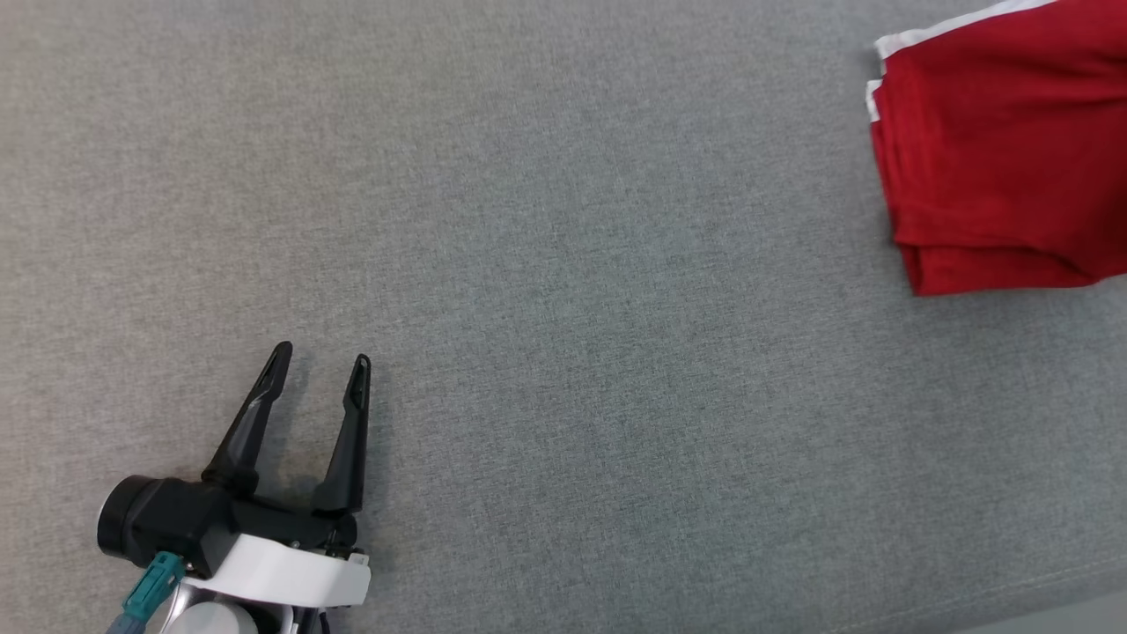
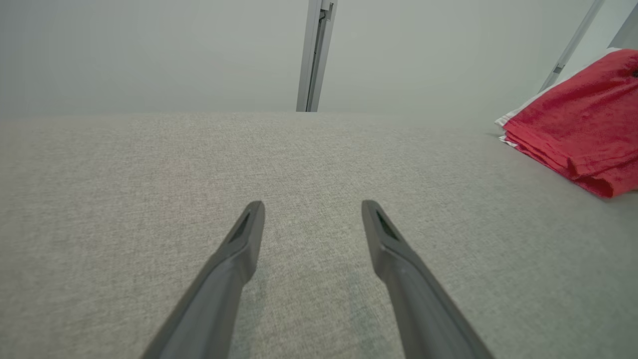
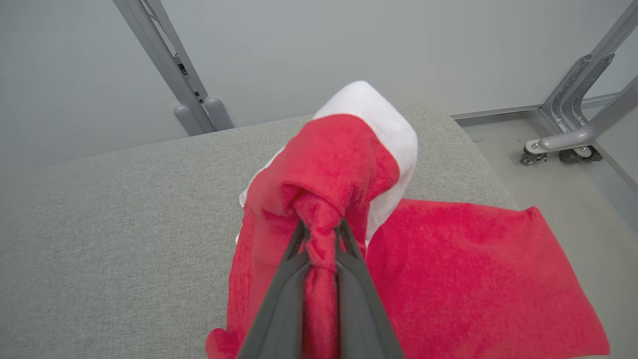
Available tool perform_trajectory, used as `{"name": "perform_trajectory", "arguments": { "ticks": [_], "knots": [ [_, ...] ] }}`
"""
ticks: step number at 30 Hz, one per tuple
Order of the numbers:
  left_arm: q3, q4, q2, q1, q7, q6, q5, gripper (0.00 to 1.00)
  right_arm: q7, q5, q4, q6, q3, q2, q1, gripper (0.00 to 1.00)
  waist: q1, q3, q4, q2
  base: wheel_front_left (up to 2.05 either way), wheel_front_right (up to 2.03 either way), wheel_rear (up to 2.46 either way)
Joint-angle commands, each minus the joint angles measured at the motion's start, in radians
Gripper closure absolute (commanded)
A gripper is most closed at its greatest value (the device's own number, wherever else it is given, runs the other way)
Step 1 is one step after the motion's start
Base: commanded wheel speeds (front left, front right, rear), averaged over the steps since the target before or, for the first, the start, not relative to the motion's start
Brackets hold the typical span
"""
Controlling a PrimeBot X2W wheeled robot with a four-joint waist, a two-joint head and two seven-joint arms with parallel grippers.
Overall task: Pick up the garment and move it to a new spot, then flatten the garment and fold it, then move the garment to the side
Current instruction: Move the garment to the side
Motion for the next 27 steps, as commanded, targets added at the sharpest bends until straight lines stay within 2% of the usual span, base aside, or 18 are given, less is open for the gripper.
{"name": "perform_trajectory", "arguments": {
  "ticks": [1,8,10,11,12,13,16,20,22,27],
  "knots": [
    [0.002,0.006,0.008,-0.012,-0.004,-0.005,0.004,0.0,0.03,-0.017,-0.006,0.0,-0.032,-0.017,-0.015,1.0,0.0,0.027,-0.005,0.0,0.0,0.0,0.0],
    [0.009,0.026,0.014,-0.029,-0.004,-0.007,-0.009,0.0,0.142,-0.116,0.026,0.0,-0.131,-0.078,0.0,1.0,0.0,0.041,0.035,0.0,0.0,0.0,0.0],
    [0.011,0.028,0.013,-0.029,-0.004,-0.008,-0.009,0.0,0.145,-0.14,0.029,0.0,-0.137,-0.09,0.005,0.96,0.0,0.042,0.04,0.0,0.0,0.0,0.0],
    [0.012,0.029,0.012,-0.029,-0.004,-0.008,-0.01,0.0,0.144,-0.163,0.029,0.0,-0.135,-0.102,0.011,0.65,0.0,0.043,0.043,0.0,0.0,0.0,0.0],
    [0.014,0.031,0.012,-0.027,-0.004,-0.008,-0.011,0.0,0.132,-0.185,0.029,0.0,-0.138,-0.112,0.012,0.22,0.0,0.044,0.046,0.0,0.0,0.0,0.0],
    [0.016,0.034,0.011,-0.027,-0.004,-0.009,-0.011,0.0,0.12,-0.215,0.034,0.0,-0.146,-0.122,0.014,0.0,0.0,0.046,0.049,0.0,0.0,0.0,0.0],
    [0.021,0.043,0.009,-0.027,-0.002,-0.01,-0.013,0.0,0.069,-0.321,0.052,0.0,-0.135,-0.153,0.029,0.0,0.0,0.049,0.054,0.0,0.0,0.0,0.0],
    [0.025,0.053,0.004,-0.029,-0.002,-0.012,-0.012,0.0,0.016,-0.379,0.054,0.0,-0.121,-0.147,0.03,0.0,0.0,0.045,0.053,0.0,0.0,0.0,0.0],
    [0.027,0.053,0.0,-0.029,-0.002,-0.012,-0.016,0.0,-0.049,-0.399,0.027,0.0,-0.125,-0.144,0.026,0.0,0.0,0.037,0.053,0.0,0.0,0.0,0.0],
    [0.045,0.044,-0.014,-0.016,-0.002,-0.013,-0.028,0.0,-0.262,-0.369,-0.096,0.0,-0.142,-0.078,0.06,0.0,0.0,-0.026,0.06,0.0,0.0,0.0,0.0]
  ]
}}
